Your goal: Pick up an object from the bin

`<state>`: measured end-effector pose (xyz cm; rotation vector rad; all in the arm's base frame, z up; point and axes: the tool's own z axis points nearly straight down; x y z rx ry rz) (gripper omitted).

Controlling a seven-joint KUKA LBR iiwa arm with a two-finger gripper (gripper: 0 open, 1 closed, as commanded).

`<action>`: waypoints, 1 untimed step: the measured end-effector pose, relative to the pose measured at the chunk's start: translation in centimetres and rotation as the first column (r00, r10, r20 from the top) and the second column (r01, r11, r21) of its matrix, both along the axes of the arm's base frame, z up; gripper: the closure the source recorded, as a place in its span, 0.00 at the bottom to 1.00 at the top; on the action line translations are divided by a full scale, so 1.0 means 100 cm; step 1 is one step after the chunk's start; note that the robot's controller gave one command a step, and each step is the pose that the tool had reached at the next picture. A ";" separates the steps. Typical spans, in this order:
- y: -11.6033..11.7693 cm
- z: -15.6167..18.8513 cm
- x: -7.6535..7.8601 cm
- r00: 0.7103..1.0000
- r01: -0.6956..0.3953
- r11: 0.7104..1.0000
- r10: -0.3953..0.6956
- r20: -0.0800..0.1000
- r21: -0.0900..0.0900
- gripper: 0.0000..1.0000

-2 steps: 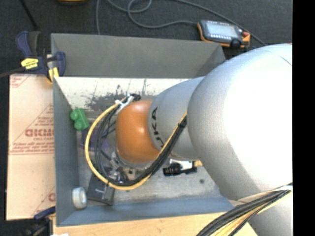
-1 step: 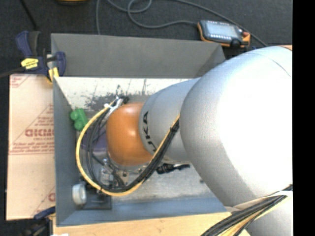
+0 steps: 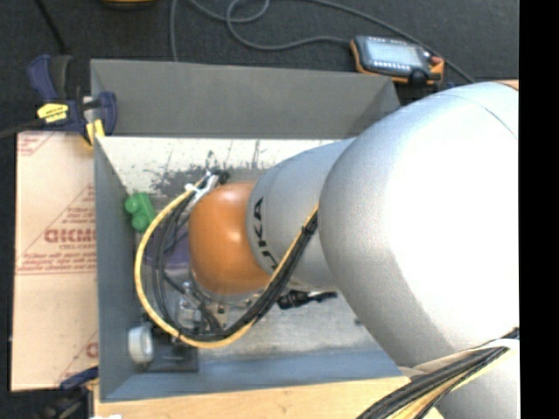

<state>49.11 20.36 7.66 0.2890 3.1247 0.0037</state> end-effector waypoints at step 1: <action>-0.004 0.023 0.047 1.000 0.007 1.000 -0.007 -0.005 -0.001 1.00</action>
Offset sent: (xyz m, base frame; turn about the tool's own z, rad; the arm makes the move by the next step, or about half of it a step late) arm -0.0154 -0.0272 0.0480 0.0699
